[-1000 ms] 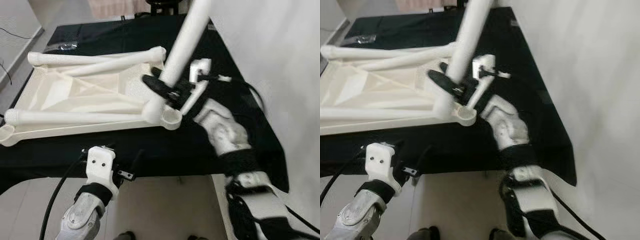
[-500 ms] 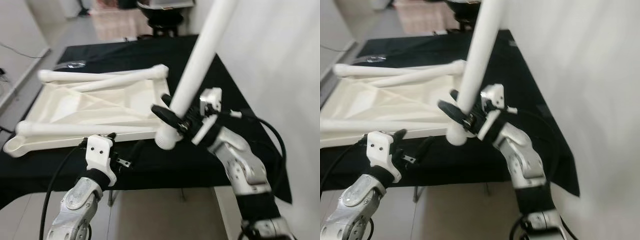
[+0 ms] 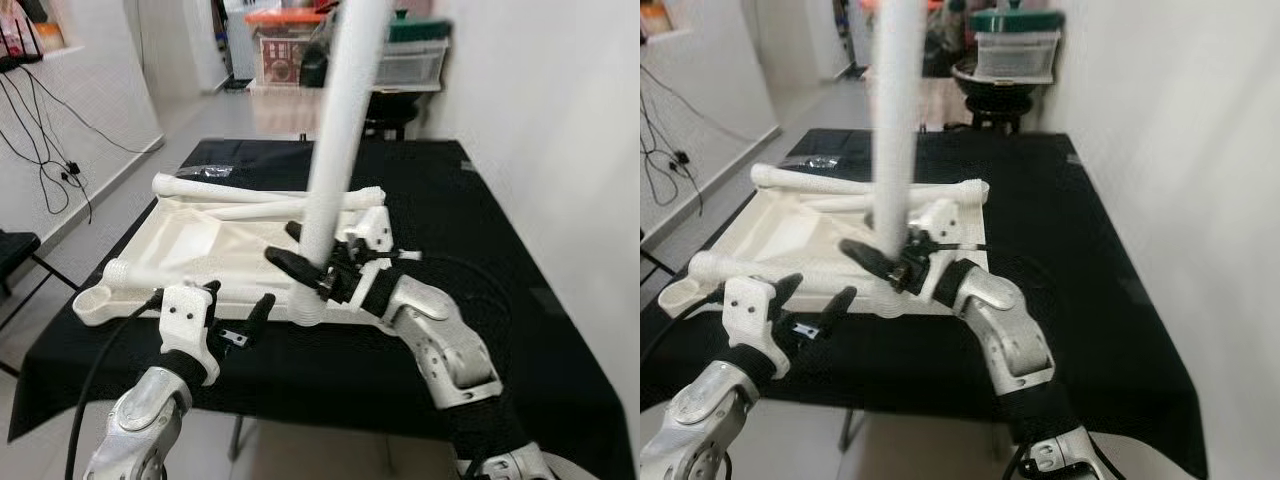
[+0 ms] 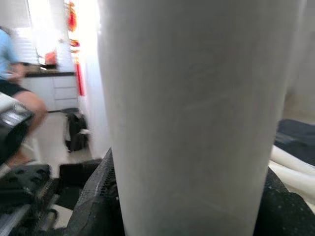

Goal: Building children table

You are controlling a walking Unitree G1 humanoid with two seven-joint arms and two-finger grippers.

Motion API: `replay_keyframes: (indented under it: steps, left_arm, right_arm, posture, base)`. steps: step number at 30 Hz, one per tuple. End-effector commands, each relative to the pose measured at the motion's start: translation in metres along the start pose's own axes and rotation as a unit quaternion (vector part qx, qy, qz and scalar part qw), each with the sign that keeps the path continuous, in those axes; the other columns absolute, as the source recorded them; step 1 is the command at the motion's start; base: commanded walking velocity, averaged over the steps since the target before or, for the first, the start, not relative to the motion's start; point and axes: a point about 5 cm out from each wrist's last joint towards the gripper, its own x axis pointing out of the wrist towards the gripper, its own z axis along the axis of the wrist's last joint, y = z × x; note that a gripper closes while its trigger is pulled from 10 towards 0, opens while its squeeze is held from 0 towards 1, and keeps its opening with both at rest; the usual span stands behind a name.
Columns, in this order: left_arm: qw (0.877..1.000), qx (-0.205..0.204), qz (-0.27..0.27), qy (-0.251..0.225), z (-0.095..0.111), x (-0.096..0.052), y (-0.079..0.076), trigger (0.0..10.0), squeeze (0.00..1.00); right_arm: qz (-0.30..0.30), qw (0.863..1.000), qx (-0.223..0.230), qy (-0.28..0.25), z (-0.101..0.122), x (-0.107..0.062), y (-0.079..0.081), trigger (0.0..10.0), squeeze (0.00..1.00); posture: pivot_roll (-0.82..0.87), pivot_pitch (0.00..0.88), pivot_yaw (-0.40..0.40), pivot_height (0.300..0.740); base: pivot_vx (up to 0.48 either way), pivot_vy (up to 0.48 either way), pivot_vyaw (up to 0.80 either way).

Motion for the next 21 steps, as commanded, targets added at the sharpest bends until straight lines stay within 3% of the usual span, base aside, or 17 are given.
replay_keyframes:
  steps: [1, 4, 13, 21]
  left_arm:
    - [1.0, 0.001, -0.008, 0.005, -0.001, -0.002, -0.002, 10.0, 0.0]
    - [1.0, 0.001, -0.015, 0.012, -0.003, -0.002, -0.003, 10.0, 0.0]
    - [0.998, 0.011, -0.052, 0.019, -0.005, -0.004, -0.01, 10.0, 0.0]
    - [0.997, 0.008, -0.07, 0.026, -0.006, -0.007, -0.013, 10.0, 0.0]
  right_arm:
    - [-0.014, 1.0, -0.008, -0.005, 0.002, -0.004, -0.004, 10.0, 0.0]
    - [-0.019, 1.0, -0.012, -0.004, 0.002, -0.004, -0.006, 10.0, 0.0]
    - [-0.033, 0.999, -0.021, -0.003, 0.004, -0.009, -0.018, 10.0, 0.0]
    - [-0.019, 1.0, -0.023, 0.0, 0.002, -0.009, -0.014, 10.0, 0.0]
  posture:
    - [0.01, 0.0, 0.039, 0.74]
    - [0.0, 0.001, 0.042, 0.74]
    - [0.0, 0.015, 0.039, 0.74]
    - [0.0, 0.016, 0.042, 0.74]
  base:
    - [0.33, 0.0, 0.0]
    - [0.281, 0.0, 0.0]
    - [0.0, 0.0, 0.0]
    - [0.0, 0.0, 0.0]
